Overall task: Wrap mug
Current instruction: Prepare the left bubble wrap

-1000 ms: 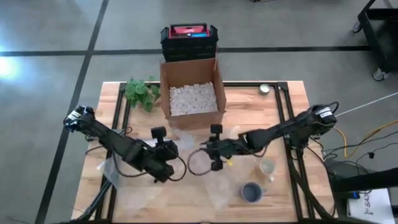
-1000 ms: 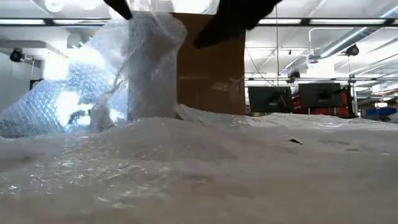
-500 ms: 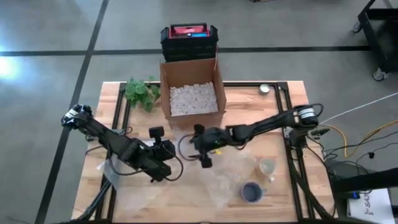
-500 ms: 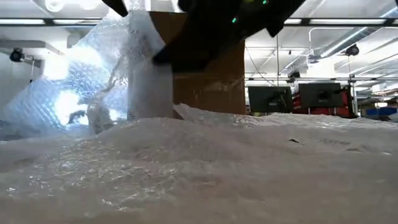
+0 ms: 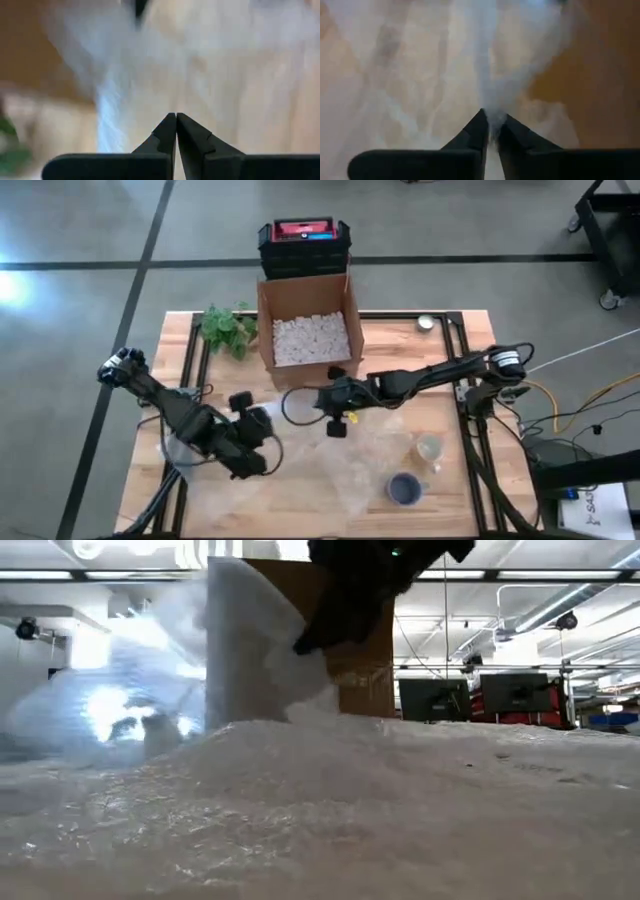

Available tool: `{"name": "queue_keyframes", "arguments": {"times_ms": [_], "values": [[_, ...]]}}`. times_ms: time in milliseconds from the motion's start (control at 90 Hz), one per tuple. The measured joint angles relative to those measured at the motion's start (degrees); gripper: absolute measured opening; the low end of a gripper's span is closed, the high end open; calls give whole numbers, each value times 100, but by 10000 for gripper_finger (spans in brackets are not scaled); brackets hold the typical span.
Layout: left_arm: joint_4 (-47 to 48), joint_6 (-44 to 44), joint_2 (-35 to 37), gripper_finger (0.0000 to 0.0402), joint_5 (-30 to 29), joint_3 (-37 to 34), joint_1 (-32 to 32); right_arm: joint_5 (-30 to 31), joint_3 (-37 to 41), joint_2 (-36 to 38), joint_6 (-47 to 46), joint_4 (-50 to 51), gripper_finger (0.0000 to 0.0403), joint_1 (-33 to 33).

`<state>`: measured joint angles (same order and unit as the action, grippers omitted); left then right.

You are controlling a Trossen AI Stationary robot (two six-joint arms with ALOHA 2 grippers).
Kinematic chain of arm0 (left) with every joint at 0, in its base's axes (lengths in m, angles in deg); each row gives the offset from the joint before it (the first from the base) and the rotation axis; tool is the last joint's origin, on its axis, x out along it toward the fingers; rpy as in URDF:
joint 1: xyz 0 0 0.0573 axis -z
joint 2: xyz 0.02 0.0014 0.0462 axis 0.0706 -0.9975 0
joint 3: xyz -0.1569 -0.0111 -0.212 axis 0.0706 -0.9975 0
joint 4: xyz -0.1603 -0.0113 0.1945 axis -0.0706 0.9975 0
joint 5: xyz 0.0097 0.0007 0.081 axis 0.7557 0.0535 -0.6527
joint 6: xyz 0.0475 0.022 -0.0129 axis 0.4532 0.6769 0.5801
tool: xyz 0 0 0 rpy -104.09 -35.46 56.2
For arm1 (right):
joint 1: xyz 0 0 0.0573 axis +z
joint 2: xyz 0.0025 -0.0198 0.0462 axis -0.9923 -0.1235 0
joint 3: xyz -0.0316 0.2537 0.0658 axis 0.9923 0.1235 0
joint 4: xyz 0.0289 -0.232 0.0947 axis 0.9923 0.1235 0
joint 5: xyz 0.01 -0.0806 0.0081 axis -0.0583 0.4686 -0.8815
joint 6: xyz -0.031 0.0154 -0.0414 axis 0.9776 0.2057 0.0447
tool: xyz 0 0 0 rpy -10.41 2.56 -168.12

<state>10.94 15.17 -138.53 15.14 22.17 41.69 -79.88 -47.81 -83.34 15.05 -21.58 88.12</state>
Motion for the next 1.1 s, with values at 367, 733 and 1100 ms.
{"name": "queue_keyframes", "arguments": {"times_ms": [367, 733, 1100], "values": [[-3112, -1023, -116, 0, -159, -2540, 556, -730, 582, 276, -1115, 564, 2, 0], [-4754, -1861, -422, 0, -60, -4149, 587, -621, 1286, 320, -1790, 603, 11, 4], [-5534, -1709, -422, 0, 449, -4333, 980, 499, 673, 1141, -1228, 2031, 160, -65]]}}
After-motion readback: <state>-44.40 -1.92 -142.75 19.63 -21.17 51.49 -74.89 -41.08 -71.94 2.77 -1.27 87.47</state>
